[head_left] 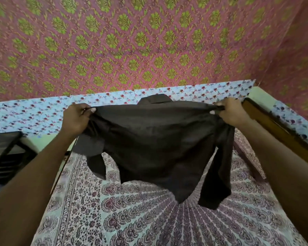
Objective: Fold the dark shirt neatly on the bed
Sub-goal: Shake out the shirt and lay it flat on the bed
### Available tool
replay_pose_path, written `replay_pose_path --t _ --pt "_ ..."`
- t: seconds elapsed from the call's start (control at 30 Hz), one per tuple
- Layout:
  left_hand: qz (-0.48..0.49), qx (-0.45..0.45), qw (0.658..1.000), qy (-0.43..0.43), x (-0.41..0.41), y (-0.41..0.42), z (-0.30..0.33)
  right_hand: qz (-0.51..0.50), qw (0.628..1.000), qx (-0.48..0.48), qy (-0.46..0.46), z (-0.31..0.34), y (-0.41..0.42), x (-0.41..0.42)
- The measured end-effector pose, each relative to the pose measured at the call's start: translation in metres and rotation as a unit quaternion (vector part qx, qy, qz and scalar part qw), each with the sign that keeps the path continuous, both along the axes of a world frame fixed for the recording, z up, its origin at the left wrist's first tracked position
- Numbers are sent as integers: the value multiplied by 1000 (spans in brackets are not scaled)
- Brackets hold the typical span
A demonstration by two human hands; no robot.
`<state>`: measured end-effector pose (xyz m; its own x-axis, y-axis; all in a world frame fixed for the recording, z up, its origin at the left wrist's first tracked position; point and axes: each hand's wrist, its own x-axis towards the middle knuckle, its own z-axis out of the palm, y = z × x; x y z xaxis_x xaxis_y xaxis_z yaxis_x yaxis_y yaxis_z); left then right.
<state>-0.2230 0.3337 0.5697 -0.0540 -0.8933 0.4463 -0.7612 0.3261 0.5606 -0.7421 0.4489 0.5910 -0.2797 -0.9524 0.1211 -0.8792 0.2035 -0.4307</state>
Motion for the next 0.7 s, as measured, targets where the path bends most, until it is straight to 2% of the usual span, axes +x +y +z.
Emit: replay_pose_path --t 0.13,0.27,0.37,0.5,0.7 --pt "-69 124 989 33 -9 54 -23 45 998 42 1 -30 52 -16" --pt "-73 230 970 -11 -18 106 -46 94 993 73 -17 -53 92 -44" --pt "-82 278 957 9 -23 126 -42 82 991 82 -66 -54 115 -61" --pt "-87 266 959 43 -35 137 -18 73 993 42 -88 -33 130 -73" --pt "-66 164 984 39 -59 118 12 94 994 -49 -26 -10 118 -84"
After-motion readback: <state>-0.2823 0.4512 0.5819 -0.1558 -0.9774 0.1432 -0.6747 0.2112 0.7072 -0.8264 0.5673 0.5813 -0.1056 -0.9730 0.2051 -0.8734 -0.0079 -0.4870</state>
